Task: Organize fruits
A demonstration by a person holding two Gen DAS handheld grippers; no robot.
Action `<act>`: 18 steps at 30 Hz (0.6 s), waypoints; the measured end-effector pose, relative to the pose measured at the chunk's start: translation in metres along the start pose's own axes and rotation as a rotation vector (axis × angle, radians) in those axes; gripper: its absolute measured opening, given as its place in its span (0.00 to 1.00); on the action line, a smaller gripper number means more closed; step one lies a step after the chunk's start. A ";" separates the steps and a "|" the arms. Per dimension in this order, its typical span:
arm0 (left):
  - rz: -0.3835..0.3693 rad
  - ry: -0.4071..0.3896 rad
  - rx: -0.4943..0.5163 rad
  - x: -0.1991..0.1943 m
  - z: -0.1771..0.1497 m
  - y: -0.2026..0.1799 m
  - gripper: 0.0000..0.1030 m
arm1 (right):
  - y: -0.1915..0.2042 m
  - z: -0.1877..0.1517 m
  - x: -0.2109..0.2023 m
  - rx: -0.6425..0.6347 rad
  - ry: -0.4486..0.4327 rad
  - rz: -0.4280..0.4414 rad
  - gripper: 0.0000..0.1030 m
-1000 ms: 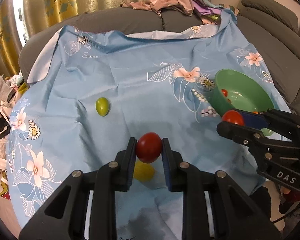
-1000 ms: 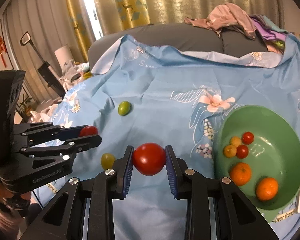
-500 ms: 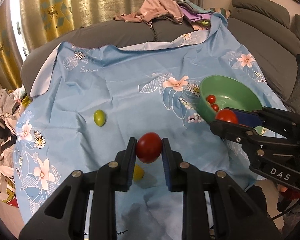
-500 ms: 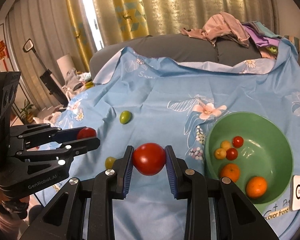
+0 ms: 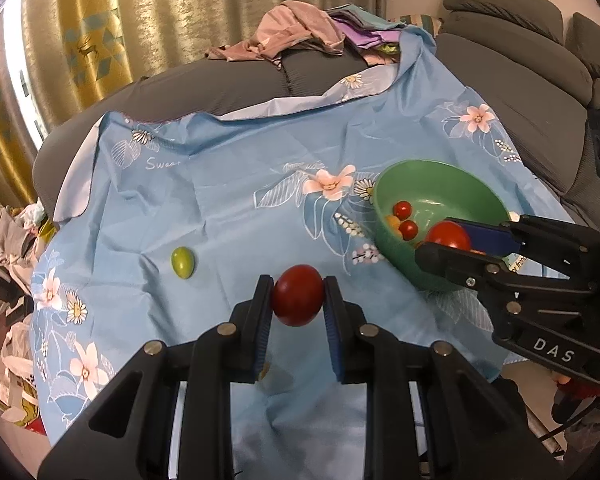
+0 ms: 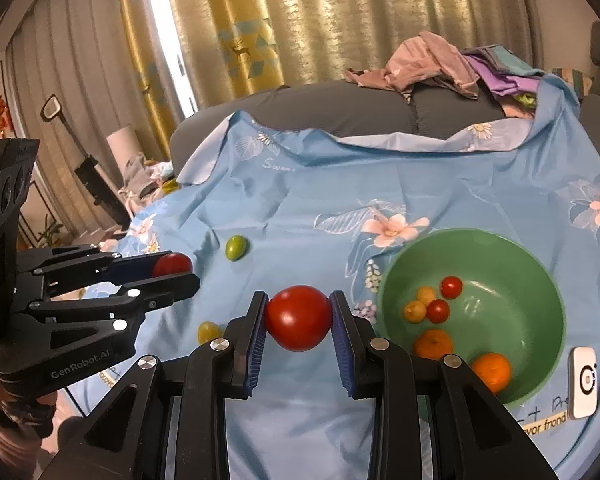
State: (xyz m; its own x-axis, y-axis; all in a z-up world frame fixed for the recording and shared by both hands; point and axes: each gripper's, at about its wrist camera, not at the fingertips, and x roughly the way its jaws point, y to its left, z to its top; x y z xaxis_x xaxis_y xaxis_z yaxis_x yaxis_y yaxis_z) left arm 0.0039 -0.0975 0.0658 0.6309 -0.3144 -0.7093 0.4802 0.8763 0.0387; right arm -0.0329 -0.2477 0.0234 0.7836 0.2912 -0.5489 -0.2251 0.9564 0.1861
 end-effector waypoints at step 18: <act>-0.058 0.004 0.108 0.025 0.026 -0.048 0.24 | -0.050 -0.004 -0.010 0.085 -0.022 -0.069 0.32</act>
State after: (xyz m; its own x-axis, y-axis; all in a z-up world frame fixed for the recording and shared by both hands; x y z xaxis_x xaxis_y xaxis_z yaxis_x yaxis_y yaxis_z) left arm 0.0128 -0.1571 0.0642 0.5974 -0.3619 -0.7157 0.5791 0.8120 0.0728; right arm -0.0318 -0.2983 0.0164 0.8082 0.2228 -0.5452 -0.1205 0.9686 0.2173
